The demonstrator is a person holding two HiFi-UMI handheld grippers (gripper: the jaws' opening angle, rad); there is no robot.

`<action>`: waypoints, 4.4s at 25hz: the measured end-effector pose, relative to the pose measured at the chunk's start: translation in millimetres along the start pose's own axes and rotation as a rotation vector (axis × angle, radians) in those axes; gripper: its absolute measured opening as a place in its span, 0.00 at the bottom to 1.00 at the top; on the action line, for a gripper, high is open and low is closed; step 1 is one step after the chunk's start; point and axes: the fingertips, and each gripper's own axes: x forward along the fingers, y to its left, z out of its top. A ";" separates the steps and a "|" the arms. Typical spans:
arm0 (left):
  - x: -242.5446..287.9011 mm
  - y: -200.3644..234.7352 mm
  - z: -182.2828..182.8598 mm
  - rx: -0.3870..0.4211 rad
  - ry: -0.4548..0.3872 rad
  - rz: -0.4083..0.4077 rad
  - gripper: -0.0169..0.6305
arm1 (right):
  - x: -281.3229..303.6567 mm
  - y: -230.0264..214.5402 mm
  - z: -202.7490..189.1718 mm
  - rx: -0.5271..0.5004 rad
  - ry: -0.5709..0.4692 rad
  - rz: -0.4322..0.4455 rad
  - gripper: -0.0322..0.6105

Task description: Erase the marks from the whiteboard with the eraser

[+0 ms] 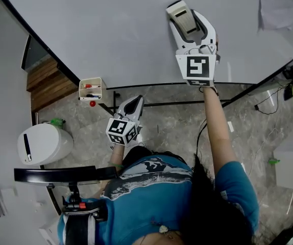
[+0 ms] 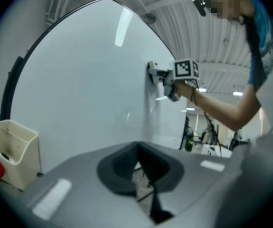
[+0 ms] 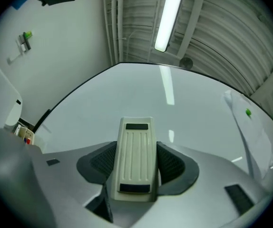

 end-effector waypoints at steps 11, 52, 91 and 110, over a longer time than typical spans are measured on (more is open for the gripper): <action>9.2 -21.6 1.6 0.008 -0.004 0.005 0.03 | -33.3 -152.1 -23.2 0.140 0.002 -0.185 0.46; -88.1 -142.0 -78.7 -0.007 0.113 0.208 0.03 | -216.5 119.3 -115.8 0.420 0.236 0.376 0.46; -298.7 -206.9 -103.4 -0.039 0.037 0.002 0.03 | -478.8 304.4 -2.0 0.611 0.550 0.315 0.46; -317.1 -344.1 -115.1 -0.027 -0.009 0.081 0.03 | -598.4 249.0 12.1 0.608 0.513 0.405 0.46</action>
